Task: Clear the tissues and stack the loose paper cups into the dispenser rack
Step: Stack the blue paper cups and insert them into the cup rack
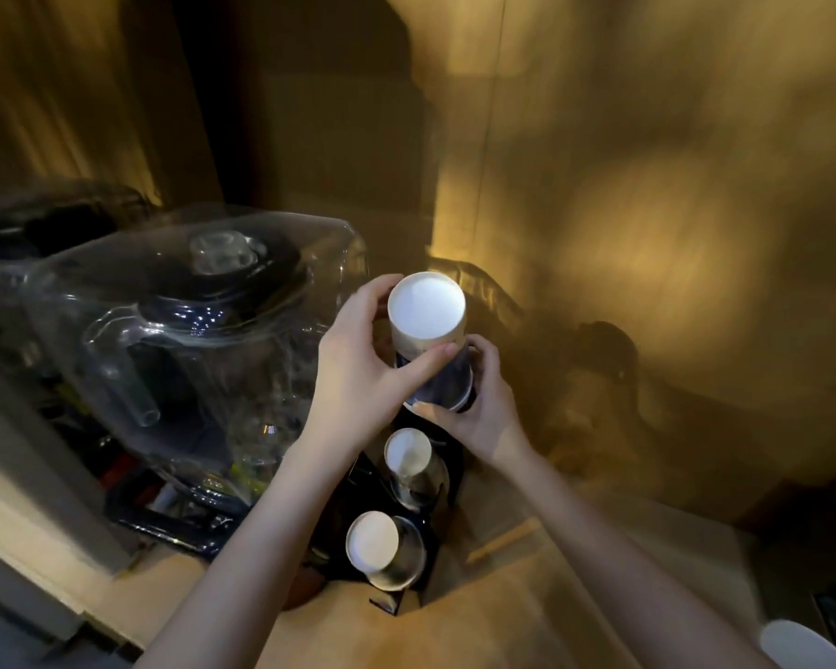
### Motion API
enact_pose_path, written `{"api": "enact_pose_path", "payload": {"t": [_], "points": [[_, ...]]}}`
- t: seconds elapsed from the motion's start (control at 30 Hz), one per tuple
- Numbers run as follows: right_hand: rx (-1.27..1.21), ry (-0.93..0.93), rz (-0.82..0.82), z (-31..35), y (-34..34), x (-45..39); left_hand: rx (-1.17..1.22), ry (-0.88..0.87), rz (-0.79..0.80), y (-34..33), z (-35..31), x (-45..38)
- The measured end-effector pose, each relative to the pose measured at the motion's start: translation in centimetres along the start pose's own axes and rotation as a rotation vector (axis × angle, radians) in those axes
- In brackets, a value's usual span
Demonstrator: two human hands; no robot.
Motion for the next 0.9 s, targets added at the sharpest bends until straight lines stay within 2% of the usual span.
{"api": "enact_pose_path", "payload": {"t": [0.3, 0.73, 0.9], "points": [[0.01, -0.041, 0.003, -2.4, -0.9, -1.9, -0.031, 0.046, 0.013, -1.6, 2.0, -1.7], [0.079, -0.095, -0.053, -2.8, -0.5, -2.3, -0.08, -0.014, 0.084, -2.8, 1.8, -2.7], [0.129, -0.089, -0.089, -3.2, 0.4, -2.3, -0.077, 0.021, 0.112, -3.1, 2.5, -2.9]]}}
Point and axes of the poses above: each hand's wrist, its own x-axis away from the middle knuckle, its own y-axis out of the back of the hand, z = x × y, the point moved 3 cm from there along -x, towards the middle knuckle, and after that the axes turned 3 degrees about -y, right-handed, at the moved point
